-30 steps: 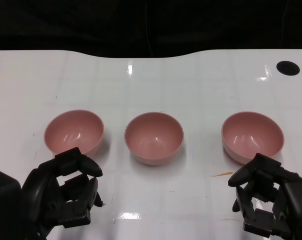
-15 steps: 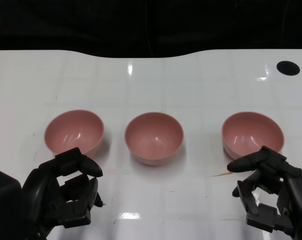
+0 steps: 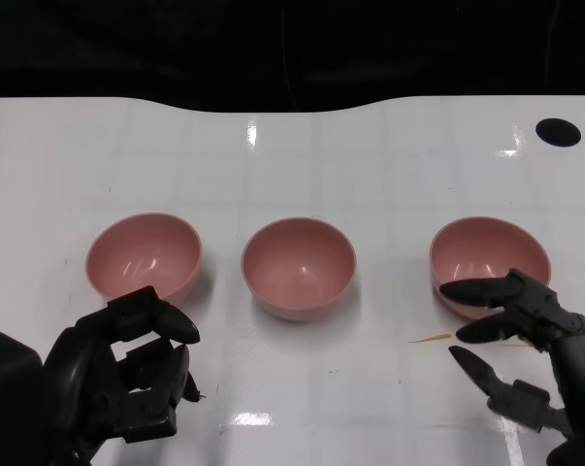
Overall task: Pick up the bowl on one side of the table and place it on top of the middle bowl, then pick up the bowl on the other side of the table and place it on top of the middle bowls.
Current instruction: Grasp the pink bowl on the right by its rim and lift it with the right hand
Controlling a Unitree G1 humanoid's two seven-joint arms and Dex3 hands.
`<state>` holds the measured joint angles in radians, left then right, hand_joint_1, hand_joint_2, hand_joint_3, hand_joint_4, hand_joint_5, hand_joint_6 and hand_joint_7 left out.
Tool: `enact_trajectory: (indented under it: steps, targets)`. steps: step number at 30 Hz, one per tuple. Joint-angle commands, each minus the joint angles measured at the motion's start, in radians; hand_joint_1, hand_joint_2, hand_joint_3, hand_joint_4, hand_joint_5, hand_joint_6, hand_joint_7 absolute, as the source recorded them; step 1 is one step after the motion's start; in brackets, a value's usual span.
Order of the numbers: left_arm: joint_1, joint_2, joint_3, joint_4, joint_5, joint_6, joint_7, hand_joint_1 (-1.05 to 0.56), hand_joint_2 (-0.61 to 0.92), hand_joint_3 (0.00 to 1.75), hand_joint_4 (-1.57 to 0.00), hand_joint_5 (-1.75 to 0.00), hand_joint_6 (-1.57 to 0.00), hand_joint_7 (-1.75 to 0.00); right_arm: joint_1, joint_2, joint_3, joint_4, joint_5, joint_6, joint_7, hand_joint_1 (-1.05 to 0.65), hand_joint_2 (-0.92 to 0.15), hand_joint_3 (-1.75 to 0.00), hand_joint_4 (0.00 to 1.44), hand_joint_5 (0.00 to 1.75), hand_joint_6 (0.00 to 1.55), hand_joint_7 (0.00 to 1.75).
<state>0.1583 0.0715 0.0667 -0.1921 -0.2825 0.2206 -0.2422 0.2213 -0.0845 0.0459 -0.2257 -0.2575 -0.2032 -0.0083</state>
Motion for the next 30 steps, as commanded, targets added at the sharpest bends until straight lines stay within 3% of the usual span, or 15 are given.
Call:
enact_trajectory:
  steps: [1, 14, 22, 30]
  targets:
    - [0.004, 0.005, 0.002, -0.001, -0.002, -0.017, -0.008, -0.25, 0.21, 1.43, -0.81, -1.63, -0.82, -1.35, -0.01, -0.026, -0.01, -0.019, -0.029, -0.007, -0.011, -0.27, -0.85, -0.11, 0.41, 0.88, 0.43, 0.56]
    - [0.009, -0.003, -0.001, -0.014, 0.005, -0.004, 0.014, -0.23, 0.21, 1.43, -0.81, -1.61, -0.83, -1.34, -0.062, -0.108, 0.015, -0.044, -0.292, 0.036, -0.033, -0.31, -0.84, -0.01, 0.3, 0.87, 0.43, 0.41]
    - [0.014, -0.003, 0.003, -0.017, 0.001, 0.0, 0.015, -0.24, 0.23, 1.38, -0.82, -1.62, -0.82, -1.34, -0.122, -0.158, 0.055, -0.024, -0.525, 0.108, -0.068, -0.39, -0.8, 0.0, 0.39, 0.61, 0.54, 0.15]
    - [0.016, -0.007, 0.005, -0.019, 0.004, -0.001, 0.019, -0.25, 0.23, 1.37, -0.84, -1.6, -0.84, -1.32, -0.178, -0.2, 0.105, 0.006, -0.661, 0.197, -0.049, -0.42, -0.8, 0.0, 0.36, 0.55, 0.52, 0.09]
